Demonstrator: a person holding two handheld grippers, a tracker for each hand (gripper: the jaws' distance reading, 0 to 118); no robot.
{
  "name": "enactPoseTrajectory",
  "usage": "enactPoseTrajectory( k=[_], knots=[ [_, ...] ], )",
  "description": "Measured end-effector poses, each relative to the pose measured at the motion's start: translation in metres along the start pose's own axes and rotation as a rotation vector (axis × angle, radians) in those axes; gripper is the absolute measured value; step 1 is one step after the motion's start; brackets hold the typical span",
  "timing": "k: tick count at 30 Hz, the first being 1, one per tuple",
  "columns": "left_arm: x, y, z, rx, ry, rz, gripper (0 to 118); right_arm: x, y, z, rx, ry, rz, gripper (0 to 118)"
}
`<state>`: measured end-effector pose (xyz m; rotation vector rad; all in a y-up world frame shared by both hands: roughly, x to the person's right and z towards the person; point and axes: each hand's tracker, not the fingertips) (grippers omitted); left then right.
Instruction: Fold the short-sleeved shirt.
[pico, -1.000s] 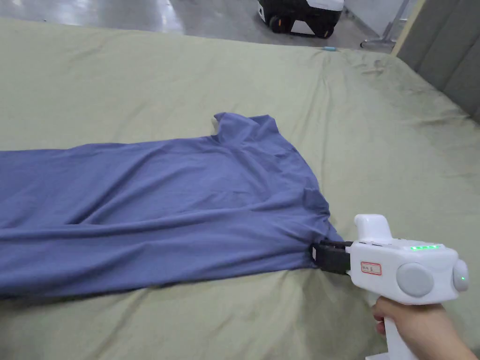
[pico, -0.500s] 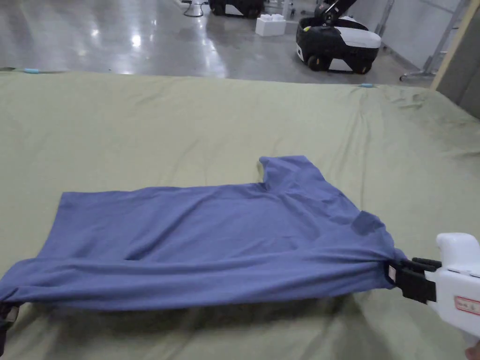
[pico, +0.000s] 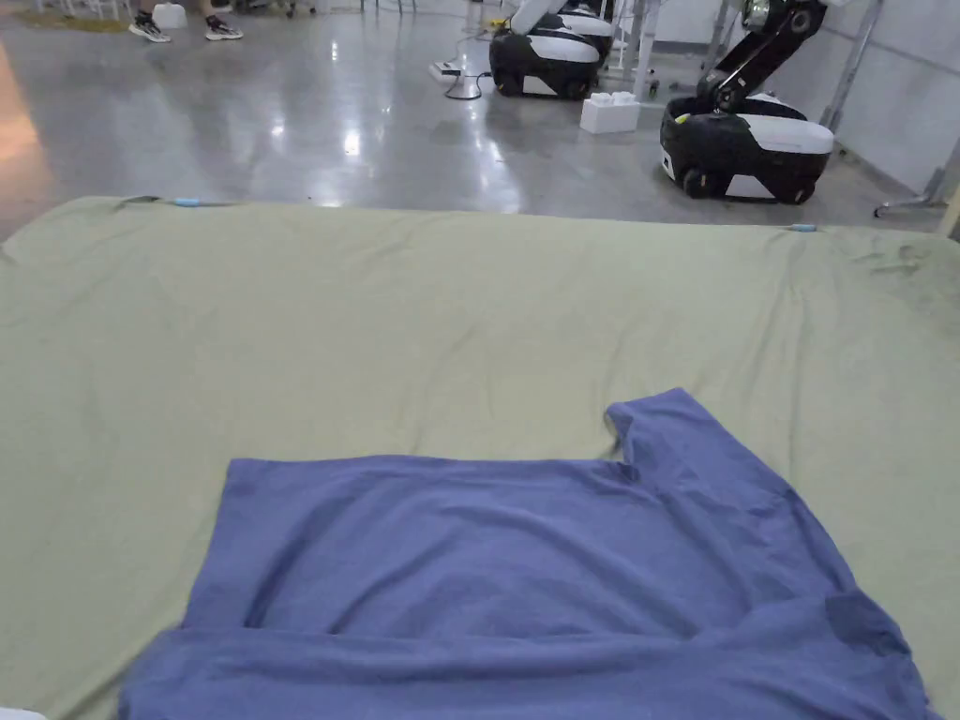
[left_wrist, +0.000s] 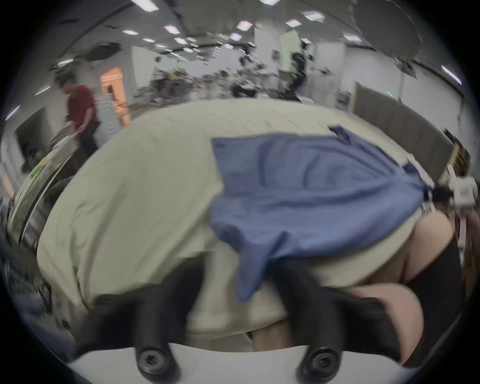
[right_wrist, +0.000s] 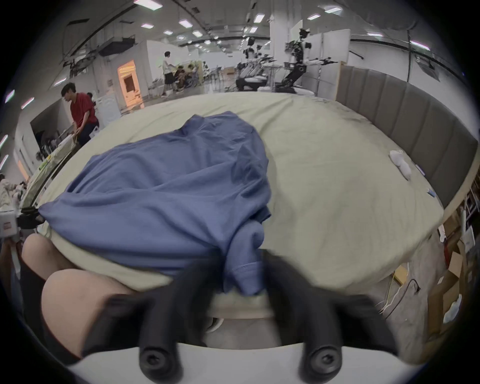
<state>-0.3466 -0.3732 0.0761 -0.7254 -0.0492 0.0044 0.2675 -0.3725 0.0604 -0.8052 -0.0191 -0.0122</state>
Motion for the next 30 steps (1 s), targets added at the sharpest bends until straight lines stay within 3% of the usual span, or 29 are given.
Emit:
enactPoseTrajectory(
  k=[1, 2, 4, 7, 8, 9, 10, 11, 12, 14, 15, 19, 20, 21, 22, 26, 28, 29, 30],
  knots=[
    [-0.004, 0.003, 0.01, 0.012, -0.004, 0.056, 118, -0.001, 0.002, 0.004, 0.001, -0.031, -0.002, 118],
    [-0.007, 0.007, 0.027, 0.065, -0.069, 0.13, 118, -0.003, 0.004, 0.013, 0.048, -0.046, -0.019, 118],
    [-0.006, 0.014, 0.048, 0.157, -0.066, 0.184, 118, -0.01, 0.015, 0.038, 0.193, -0.04, -0.045, 117],
    [0.009, 0.044, 0.07, 0.244, 0.009, 0.074, 118, -0.031, 0.041, 0.067, 0.389, -0.077, -0.029, 117],
    [0.014, 0.056, 0.074, 0.275, 0.01, 0.051, 118, -0.038, 0.05, 0.078, 0.453, -0.064, -0.003, 113],
    [0.019, 0.071, 0.077, 0.308, -0.004, 0.041, 108, -0.047, 0.06, 0.083, 0.519, -0.043, 0.033, 92],
    [0.024, 0.084, 0.078, 0.332, -0.015, 0.041, 78, -0.057, 0.071, 0.083, 0.543, -0.058, 0.066, 49],
    [0.028, 0.098, 0.064, 0.35, -0.008, 0.041, 10, -0.066, 0.082, 0.079, 0.557, -0.107, 0.085, 3],
    [0.034, 0.107, 0.062, 0.391, -0.039, 0.09, 0, -0.069, 0.085, 0.078, 0.57, -0.13, 0.087, 3],
    [0.039, 0.134, 0.042, 0.404, -0.064, 0.031, 0, -0.078, 0.104, 0.068, 0.557, -0.016, 0.114, 3],
    [0.043, 0.148, 0.024, 0.405, -0.057, 0.025, 0, -0.084, 0.11, 0.061, 0.557, -0.044, 0.108, 3],
    [0.03, 0.193, -0.091, 0.319, -0.02, 0.004, 2, -0.096, 0.133, 0.023, 0.515, 0.007, 0.124, 3],
    [0.022, 0.198, -0.127, 0.249, -0.044, 0.0, 26, -0.099, 0.136, 0.016, 0.509, 0.013, 0.127, 3],
    [0.017, 0.203, -0.156, 0.151, -0.026, -0.008, 83, -0.101, 0.139, 0.009, 0.498, 0.019, 0.134, 3],
    [0.012, 0.207, -0.188, 0.035, 0.005, -0.011, 107, -0.103, 0.141, 0.001, 0.485, 0.019, 0.143, 3],
    [-0.002, 0.197, -0.274, -0.101, 0.067, 0.023, 106, -0.099, 0.146, -0.028, 0.412, 0.047, 0.152, 3],
    [-0.004, 0.186, -0.288, -0.195, -0.001, 0.067, 50, -0.098, 0.149, -0.039, 0.371, 0.037, 0.167, 3],
    [-0.001, 0.182, -0.291, -0.214, -0.005, 0.079, 30, -0.097, 0.15, -0.045, 0.353, 0.025, 0.189, 3],
    [0.004, 0.182, -0.284, -0.101, 0.065, 0.027, 0, -0.096, 0.151, -0.051, 0.336, 0.019, 0.203, 3]
  ],
)
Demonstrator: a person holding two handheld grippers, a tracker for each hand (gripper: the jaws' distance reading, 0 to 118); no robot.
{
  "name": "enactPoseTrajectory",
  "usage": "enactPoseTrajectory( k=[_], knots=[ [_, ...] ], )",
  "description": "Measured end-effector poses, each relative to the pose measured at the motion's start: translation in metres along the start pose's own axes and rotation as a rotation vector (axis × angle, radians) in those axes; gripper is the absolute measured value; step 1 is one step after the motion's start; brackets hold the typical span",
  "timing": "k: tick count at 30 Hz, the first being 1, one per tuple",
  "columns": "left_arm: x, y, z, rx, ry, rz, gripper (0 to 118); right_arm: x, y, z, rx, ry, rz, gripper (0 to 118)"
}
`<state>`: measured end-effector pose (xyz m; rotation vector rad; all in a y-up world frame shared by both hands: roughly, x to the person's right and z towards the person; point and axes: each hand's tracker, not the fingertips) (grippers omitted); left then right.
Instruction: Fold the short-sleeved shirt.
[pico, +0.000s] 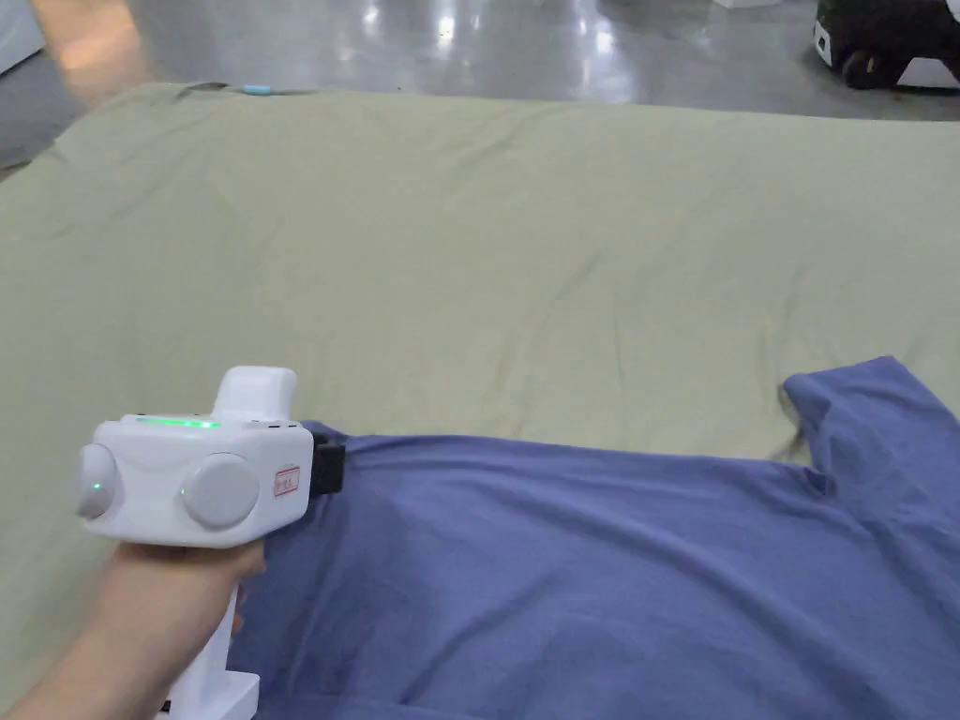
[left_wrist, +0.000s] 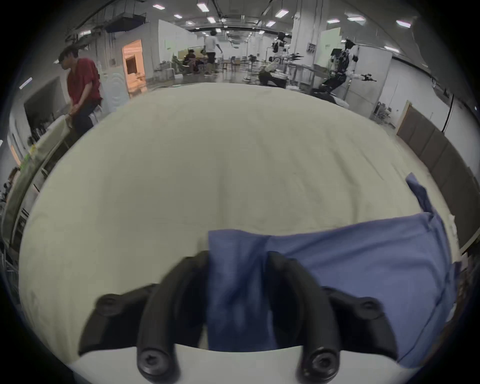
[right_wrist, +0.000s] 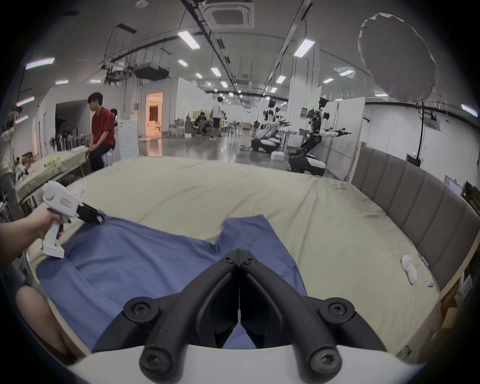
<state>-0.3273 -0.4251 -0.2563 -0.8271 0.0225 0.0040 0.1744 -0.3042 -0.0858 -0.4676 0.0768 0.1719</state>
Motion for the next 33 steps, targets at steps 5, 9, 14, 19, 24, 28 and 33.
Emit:
enactPoseTrajectory(
  k=[5, 9, 14, 19, 24, 28, 33],
  knots=[
    [0.004, -0.008, 0.05, 0.043, -0.163, 0.001, 0, 0.023, 0.01, -0.045, -0.087, 0.043, -0.055, 3],
    [0.009, -0.011, 0.097, 0.152, -0.143, -0.049, 0, 0.056, 0.034, -0.106, -0.244, -0.021, -0.042, 28],
    [-0.001, -0.004, 0.125, 0.188, -0.172, 0.01, 0, 0.097, 0.042, -0.205, -0.46, 0.023, -0.087, 114],
    [0.007, -0.004, 0.123, 0.155, -0.151, -0.058, 0, 0.104, -0.002, -0.25, -0.706, -0.016, -0.137, 64],
    [0.01, -0.005, 0.131, 0.141, -0.158, -0.079, 0, 0.107, 0.002, -0.215, -0.56, 0.035, -0.151, 5],
    [-0.001, 0.001, 0.154, 0.171, -0.181, -0.038, 0, 0.11, 0.027, -0.161, -0.367, 0.011, -0.171, 5],
    [-0.018, -0.001, 0.211, 0.253, -0.202, -0.018, 0, 0.116, 0.055, -0.056, -0.201, 0.063, -0.17, 5]
  ],
)
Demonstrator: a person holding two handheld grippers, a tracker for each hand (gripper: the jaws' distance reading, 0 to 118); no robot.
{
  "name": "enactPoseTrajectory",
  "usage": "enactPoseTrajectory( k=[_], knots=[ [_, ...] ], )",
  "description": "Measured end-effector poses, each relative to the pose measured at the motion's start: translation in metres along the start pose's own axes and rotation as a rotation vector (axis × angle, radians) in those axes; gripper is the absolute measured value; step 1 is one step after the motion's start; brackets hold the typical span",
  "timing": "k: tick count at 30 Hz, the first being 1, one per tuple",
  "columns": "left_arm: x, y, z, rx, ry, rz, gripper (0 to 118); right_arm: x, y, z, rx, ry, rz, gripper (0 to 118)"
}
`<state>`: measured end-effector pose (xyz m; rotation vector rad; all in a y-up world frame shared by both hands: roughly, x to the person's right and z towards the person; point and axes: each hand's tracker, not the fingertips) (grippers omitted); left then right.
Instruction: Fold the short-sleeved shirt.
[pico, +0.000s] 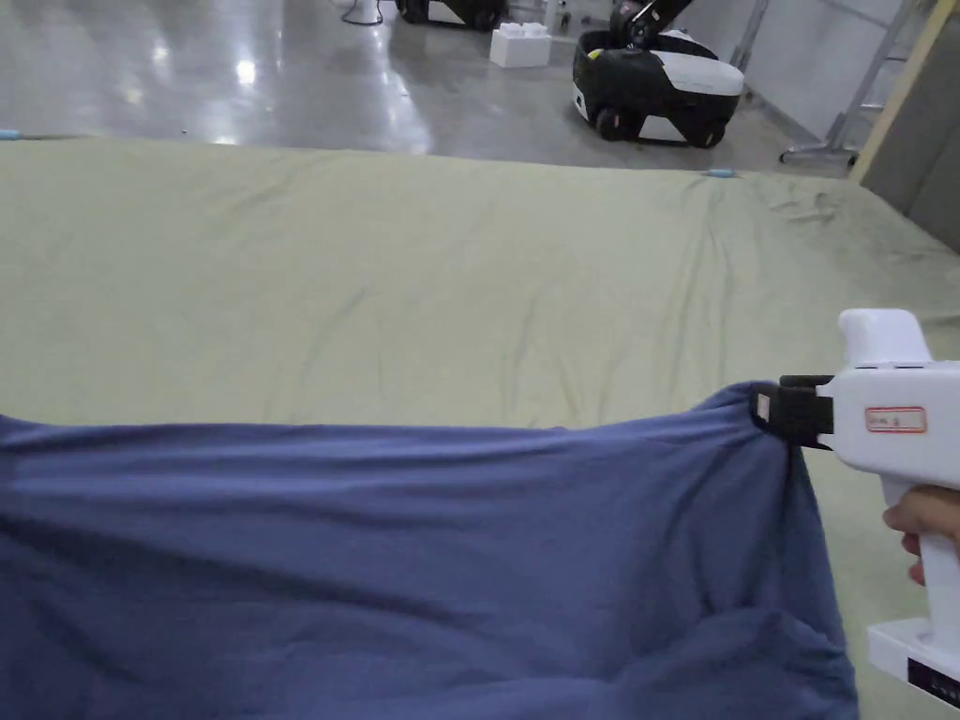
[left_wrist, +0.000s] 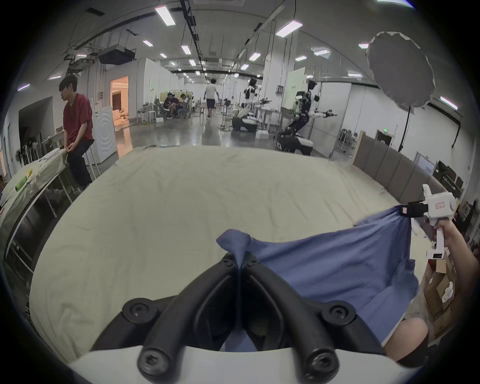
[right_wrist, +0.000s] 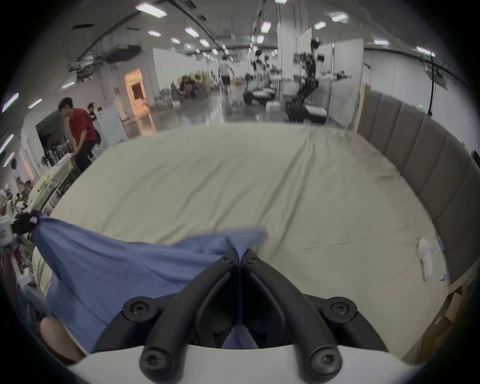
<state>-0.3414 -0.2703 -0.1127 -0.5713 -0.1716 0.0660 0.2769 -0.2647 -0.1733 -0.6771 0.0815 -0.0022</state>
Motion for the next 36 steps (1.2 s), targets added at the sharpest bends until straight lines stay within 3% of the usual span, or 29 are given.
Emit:
enactPoseTrajectory(
  k=[4, 9, 14, 16, 19, 22, 23, 24, 25, 26, 28, 29, 30, 32, 33, 34, 35, 36],
  knots=[
    [-0.005, -0.018, 0.055, 0.008, -0.057, 0.041, 0, 0.002, -0.032, 0.088, 0.041, 0.03, 0.004, 5],
    [-0.013, -0.084, 0.097, -0.058, -0.082, 0.05, 0, -0.001, -0.118, 0.141, -0.035, 0.027, 0.04, 5],
    [-0.012, -0.168, 0.094, -0.247, -0.069, 0.056, 0, -0.004, -0.208, 0.121, -0.217, -0.002, 0.013, 5],
    [-0.011, -0.193, 0.084, -0.297, -0.05, 0.057, 0, -0.01, -0.232, 0.108, -0.249, -0.066, 0.08, 5],
    [-0.016, -0.214, 0.074, -0.272, -0.008, 0.114, 0, -0.01, -0.254, 0.09, -0.226, -0.114, 0.132, 5],
    [-0.01, -0.206, 0.073, -0.25, -0.01, 0.146, 1, -0.017, -0.253, 0.088, -0.177, -0.158, 0.073, 10],
    [-0.007, -0.202, 0.077, -0.244, -0.004, 0.143, 6, -0.016, -0.251, 0.091, -0.163, -0.156, 0.049, 31],
    [-0.006, -0.197, 0.085, -0.221, -0.006, 0.145, 46, -0.014, -0.25, 0.096, -0.149, -0.158, 0.032, 86],
    [-0.008, -0.19, 0.097, -0.161, -0.04, 0.167, 98, -0.015, -0.246, 0.106, -0.131, -0.193, 0.016, 116],
    [-0.012, -0.183, 0.109, -0.137, -0.095, 0.199, 118, -0.013, -0.243, 0.117, -0.109, -0.214, -0.014, 118],
    [-0.021, -0.168, 0.146, -0.06, -0.266, 0.243, 118, -0.015, -0.229, 0.156, 0.069, -0.228, -0.094, 115],
    [-0.025, -0.159, 0.16, -0.061, -0.301, 0.298, 118, -0.022, -0.229, 0.178, 0.173, -0.324, -0.121, 114],
    [-0.031, -0.153, 0.171, -0.069, -0.332, 0.324, 118, -0.028, -0.224, 0.194, 0.241, -0.37, -0.138, 106],
    [-0.055, -0.152, 0.171, -0.087, -0.38, 0.387, 118, -0.043, -0.211, 0.216, 0.281, -0.281, -0.144, 81],
    [-0.064, -0.153, 0.173, -0.083, -0.413, 0.418, 118, -0.056, -0.199, 0.224, 0.281, -0.236, -0.122, 81],
    [-0.075, -0.154, 0.174, -0.08, -0.464, 0.461, 109, -0.072, -0.192, 0.228, 0.302, -0.229, -0.087, 25],
    [-0.083, -0.156, 0.172, -0.071, -0.474, 0.492, 75, -0.088, -0.193, 0.228, 0.326, -0.28, -0.07, 2],
    [-0.109, -0.168, 0.16, -0.067, -0.464, 0.516, 0, -0.102, -0.191, 0.229, 0.33, -0.237, -0.039, 2]
  ],
)
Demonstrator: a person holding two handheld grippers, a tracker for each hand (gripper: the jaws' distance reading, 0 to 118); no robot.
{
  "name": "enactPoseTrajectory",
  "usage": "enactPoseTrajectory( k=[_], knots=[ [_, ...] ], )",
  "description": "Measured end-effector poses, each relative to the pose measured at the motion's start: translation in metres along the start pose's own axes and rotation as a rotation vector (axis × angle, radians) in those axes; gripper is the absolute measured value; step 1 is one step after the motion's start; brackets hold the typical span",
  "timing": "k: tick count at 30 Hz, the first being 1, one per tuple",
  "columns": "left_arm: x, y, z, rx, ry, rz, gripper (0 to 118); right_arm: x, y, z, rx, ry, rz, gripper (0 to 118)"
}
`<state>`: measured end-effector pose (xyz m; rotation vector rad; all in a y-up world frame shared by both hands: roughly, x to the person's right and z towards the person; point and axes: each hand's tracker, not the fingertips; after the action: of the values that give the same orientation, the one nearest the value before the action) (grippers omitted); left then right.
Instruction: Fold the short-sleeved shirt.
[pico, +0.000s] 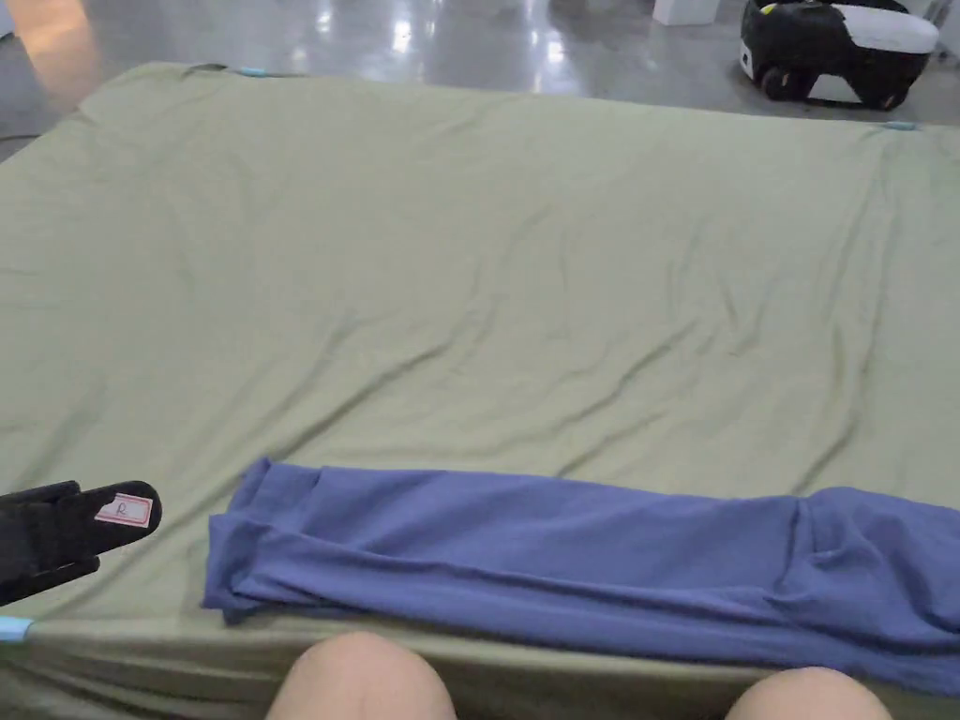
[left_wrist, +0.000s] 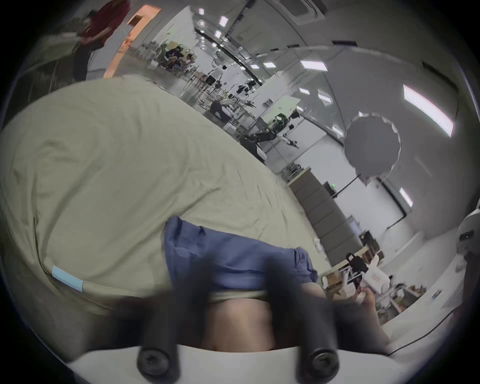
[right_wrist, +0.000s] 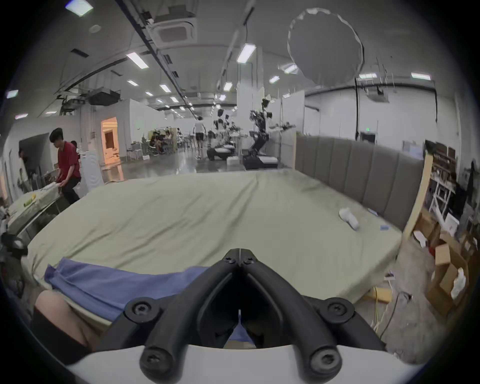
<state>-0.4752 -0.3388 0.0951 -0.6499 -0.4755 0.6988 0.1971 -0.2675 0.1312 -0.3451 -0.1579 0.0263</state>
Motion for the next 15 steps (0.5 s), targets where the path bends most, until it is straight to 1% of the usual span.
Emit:
enactPoseTrajectory(
  k=[1, 2, 3, 4, 5, 6, 7, 8, 9, 10, 11, 12, 13, 14, 15],
  knots=[
    [-0.016, 0.002, -0.001, 0.004, 0.045, 0.019, 0, -0.018, 0.006, -0.001, -0.039, 0.083, 0.042, 2],
    [-0.04, 0.009, -0.003, -0.043, 0.034, 0.052, 0, -0.037, 0.005, 0.0, -0.045, 0.08, 0.072, 2],
    [-0.055, 0.011, -0.008, -0.102, -0.028, 0.088, 0, -0.051, 0.003, 0.0, -0.045, 0.089, 0.088, 2],
    [-0.059, 0.005, -0.019, -0.132, -0.064, 0.131, 0, -0.065, 0.001, -0.001, -0.074, 0.138, 0.095, 2],
    [-0.07, 0.004, -0.027, -0.166, -0.085, 0.146, 0, -0.07, 0.007, -0.002, -0.096, 0.176, 0.091, 2],
    [-0.079, 0.005, -0.033, -0.156, -0.053, 0.138, 0, -0.079, 0.005, -0.003, -0.097, 0.184, 0.085, 2],
    [-0.095, 0.009, -0.042, -0.181, -0.06, 0.15, 0, -0.088, 0.003, -0.004, -0.096, 0.18, 0.08, 2],
    [-0.093, 0.003, -0.051, -0.208, -0.12, 0.224, 0, -0.096, 0.002, -0.005, -0.103, 0.189, 0.081, 2],
    [-0.1, 0.0, -0.059, -0.224, -0.184, 0.308, 10, -0.092, 0.007, -0.005, -0.109, 0.192, 0.079, 2],
    [-0.109, -0.004, -0.068, -0.221, -0.23, 0.395, 43, -0.098, 0.007, -0.007, -0.115, 0.194, 0.083, 2],
    [-0.113, -0.009, -0.076, -0.222, -0.24, 0.422, 92, -0.103, 0.006, -0.008, -0.122, 0.196, 0.089, 2],
    [-0.12, 0.004, -0.087, -0.249, -0.224, 0.419, 118, -0.108, 0.006, -0.009, -0.126, 0.199, 0.096, 2],
    [-0.122, 0.003, -0.101, -0.309, -0.205, 0.396, 118, -0.103, 0.01, -0.01, -0.132, 0.201, 0.1, 2],
    [-0.118, -0.004, -0.102, -0.293, -0.217, 0.398, 118, -0.106, 0.01, -0.011, -0.136, 0.2, 0.104, 2],
    [-0.11, -0.008, -0.109, -0.282, -0.283, 0.416, 118, -0.108, 0.01, -0.013, -0.142, 0.202, 0.102, 2]
  ],
)
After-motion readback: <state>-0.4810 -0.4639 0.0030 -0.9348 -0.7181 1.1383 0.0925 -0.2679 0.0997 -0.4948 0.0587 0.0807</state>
